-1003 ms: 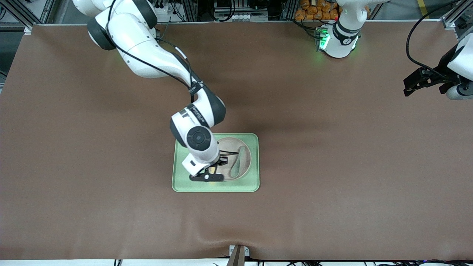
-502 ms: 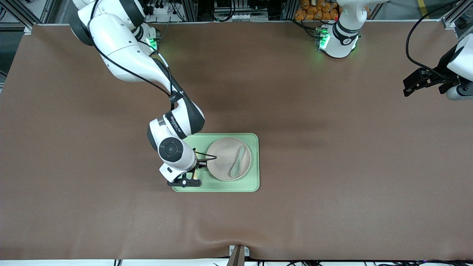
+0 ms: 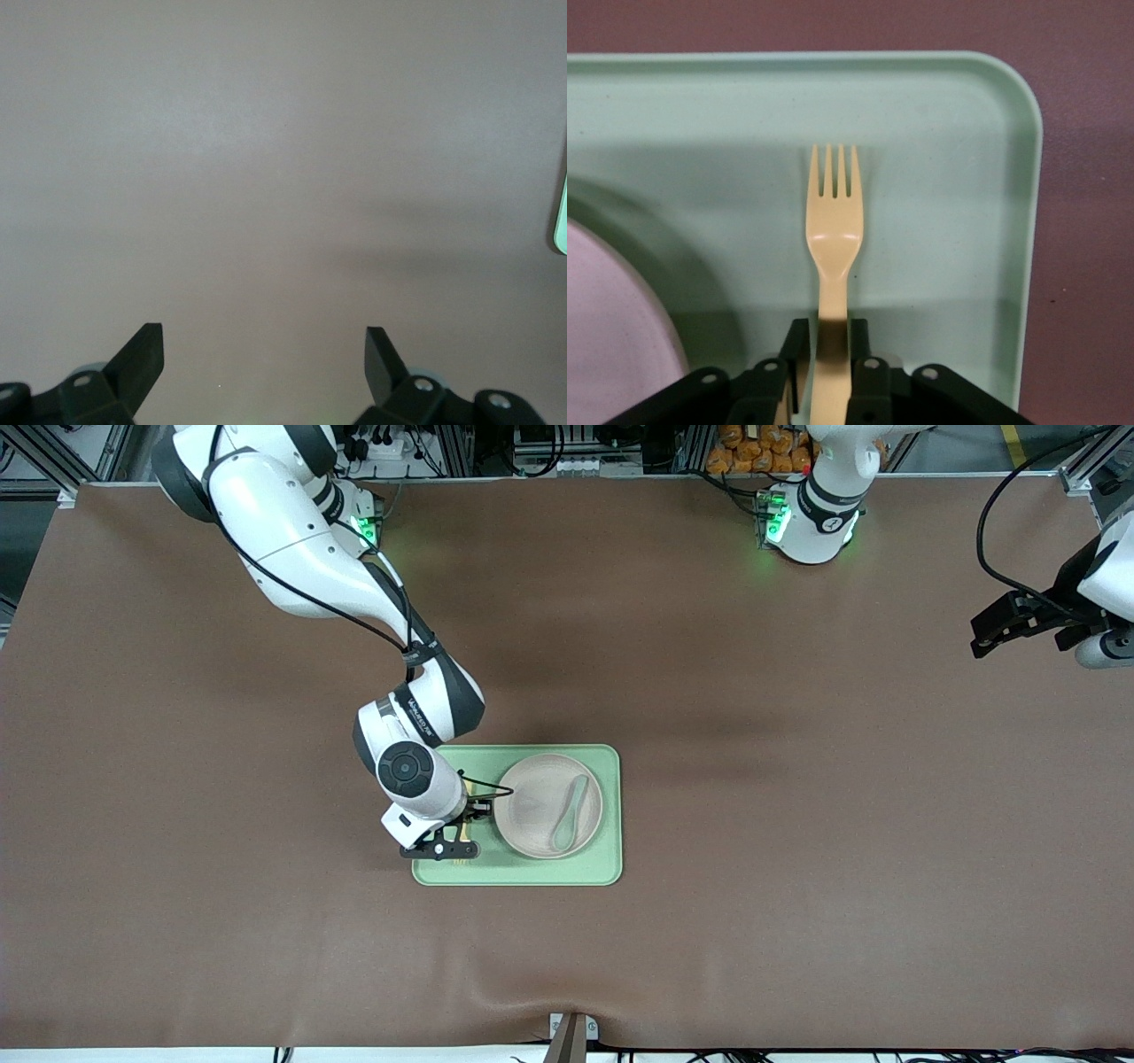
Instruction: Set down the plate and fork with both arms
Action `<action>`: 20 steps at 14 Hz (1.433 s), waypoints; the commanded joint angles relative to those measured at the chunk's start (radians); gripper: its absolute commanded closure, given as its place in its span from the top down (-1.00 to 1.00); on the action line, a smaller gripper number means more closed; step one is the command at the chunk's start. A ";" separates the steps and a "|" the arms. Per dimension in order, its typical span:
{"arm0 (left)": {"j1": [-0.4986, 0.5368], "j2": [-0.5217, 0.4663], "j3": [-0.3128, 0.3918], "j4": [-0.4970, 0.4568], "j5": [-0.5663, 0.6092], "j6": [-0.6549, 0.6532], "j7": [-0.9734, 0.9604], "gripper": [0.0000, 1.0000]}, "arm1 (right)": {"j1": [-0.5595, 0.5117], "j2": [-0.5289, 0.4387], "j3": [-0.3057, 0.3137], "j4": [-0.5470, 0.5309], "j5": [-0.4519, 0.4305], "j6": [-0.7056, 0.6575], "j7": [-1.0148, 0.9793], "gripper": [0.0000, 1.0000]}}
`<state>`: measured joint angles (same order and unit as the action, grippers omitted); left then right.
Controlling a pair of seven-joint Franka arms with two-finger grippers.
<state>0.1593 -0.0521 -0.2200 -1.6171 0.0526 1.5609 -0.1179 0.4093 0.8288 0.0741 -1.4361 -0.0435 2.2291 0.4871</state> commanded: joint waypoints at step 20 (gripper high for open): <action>0.011 -0.106 -0.012 -0.084 -0.049 0.016 -0.026 1.00 | -0.464 -0.476 0.309 0.183 -0.064 -0.566 -0.044 1.00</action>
<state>0.1592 -0.1268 -0.2214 -1.6753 0.0326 1.5689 -0.1193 -0.0220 0.4498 0.3525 -1.2171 -0.0903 1.7434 0.4524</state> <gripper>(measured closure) 0.000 0.000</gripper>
